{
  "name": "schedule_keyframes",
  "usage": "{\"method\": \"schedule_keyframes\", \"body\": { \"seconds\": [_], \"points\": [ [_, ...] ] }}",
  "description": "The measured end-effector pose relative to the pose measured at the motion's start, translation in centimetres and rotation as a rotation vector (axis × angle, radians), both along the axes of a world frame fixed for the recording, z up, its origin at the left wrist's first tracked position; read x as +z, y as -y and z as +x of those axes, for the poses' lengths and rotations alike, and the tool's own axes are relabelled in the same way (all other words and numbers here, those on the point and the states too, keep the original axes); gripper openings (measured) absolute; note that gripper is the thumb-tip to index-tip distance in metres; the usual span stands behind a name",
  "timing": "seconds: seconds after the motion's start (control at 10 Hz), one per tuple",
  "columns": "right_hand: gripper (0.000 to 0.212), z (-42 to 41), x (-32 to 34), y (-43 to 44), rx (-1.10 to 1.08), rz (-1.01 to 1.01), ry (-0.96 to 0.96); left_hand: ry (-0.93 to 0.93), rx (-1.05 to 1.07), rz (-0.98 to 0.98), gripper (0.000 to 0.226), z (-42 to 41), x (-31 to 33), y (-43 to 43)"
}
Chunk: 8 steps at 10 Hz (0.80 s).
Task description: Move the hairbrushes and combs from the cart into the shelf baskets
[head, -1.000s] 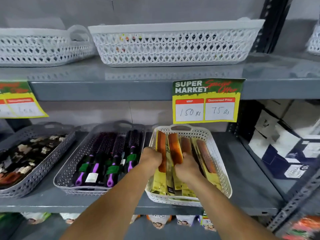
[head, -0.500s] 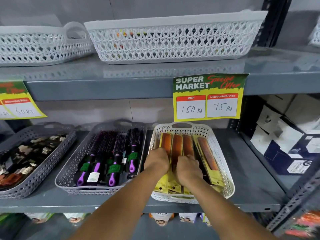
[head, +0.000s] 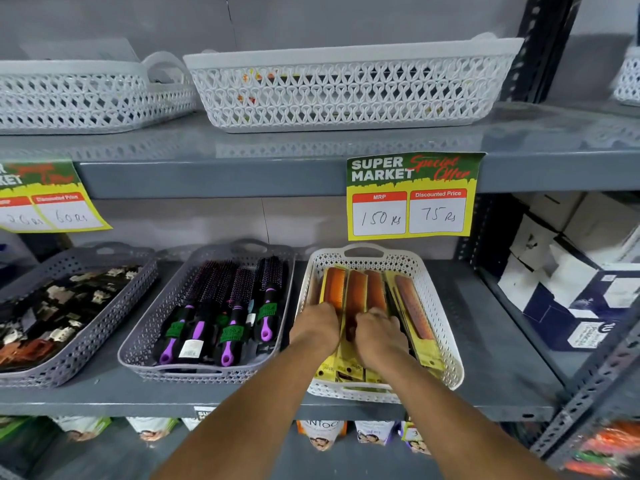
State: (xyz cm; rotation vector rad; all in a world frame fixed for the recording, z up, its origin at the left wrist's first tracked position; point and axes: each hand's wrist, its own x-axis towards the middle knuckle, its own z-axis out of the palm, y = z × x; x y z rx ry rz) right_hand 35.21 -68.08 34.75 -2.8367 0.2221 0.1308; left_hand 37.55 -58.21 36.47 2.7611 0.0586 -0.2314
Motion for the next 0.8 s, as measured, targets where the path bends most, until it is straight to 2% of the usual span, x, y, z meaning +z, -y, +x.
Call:
{"method": "schedule_keyframes", "body": {
  "seconds": [0.4, 0.7, 0.8],
  "points": [
    [0.040, -0.8, 0.3, 0.7, 0.100, -0.066, 0.016, 0.058, -0.057, 0.064, 0.030, -2.0, 0.1, -0.3],
    [0.057, -1.5, 0.3, 0.9, 0.098, -0.040, 0.097, 0.128, -0.180, 0.097, 0.035, -3.1, 0.9, -1.2],
    [0.060, -2.1, 0.9, 0.6, 0.106, -0.008, 0.200, 0.230, -0.229, 0.072, 0.034, -3.8, 1.1, -1.2]
  ]
}}
